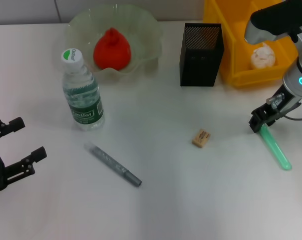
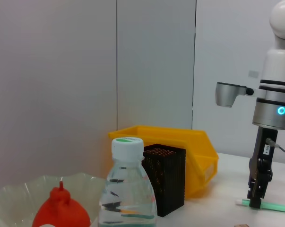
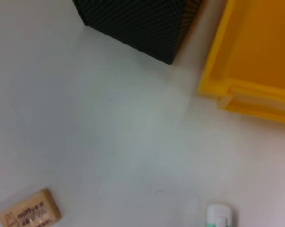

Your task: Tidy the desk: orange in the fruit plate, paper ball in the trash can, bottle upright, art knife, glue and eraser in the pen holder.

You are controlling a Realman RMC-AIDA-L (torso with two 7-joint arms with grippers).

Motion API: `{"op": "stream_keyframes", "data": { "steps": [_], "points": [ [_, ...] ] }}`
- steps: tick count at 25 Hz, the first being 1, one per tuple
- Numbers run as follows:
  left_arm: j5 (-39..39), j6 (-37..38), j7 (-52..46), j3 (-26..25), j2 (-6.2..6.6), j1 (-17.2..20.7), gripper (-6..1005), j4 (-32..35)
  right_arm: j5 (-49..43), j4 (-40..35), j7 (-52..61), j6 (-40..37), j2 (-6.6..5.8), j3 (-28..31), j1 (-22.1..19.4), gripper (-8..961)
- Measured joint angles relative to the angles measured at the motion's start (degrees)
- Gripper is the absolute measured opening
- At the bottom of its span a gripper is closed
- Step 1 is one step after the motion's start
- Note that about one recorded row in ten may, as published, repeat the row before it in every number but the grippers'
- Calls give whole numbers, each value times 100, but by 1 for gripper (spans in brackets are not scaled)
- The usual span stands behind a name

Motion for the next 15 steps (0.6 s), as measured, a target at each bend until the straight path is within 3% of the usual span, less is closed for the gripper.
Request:
{"op": "stream_keyframes", "data": {
  "steps": [10,15],
  "points": [
    [-4,-10,4,3,-4,-2,815,27,8,205,-34,-3,2,-4,95,251],
    [-8,-25,3,6,7,-7,815,16,46,-99,-45,-113,9,0,43,179]
  ]
}}
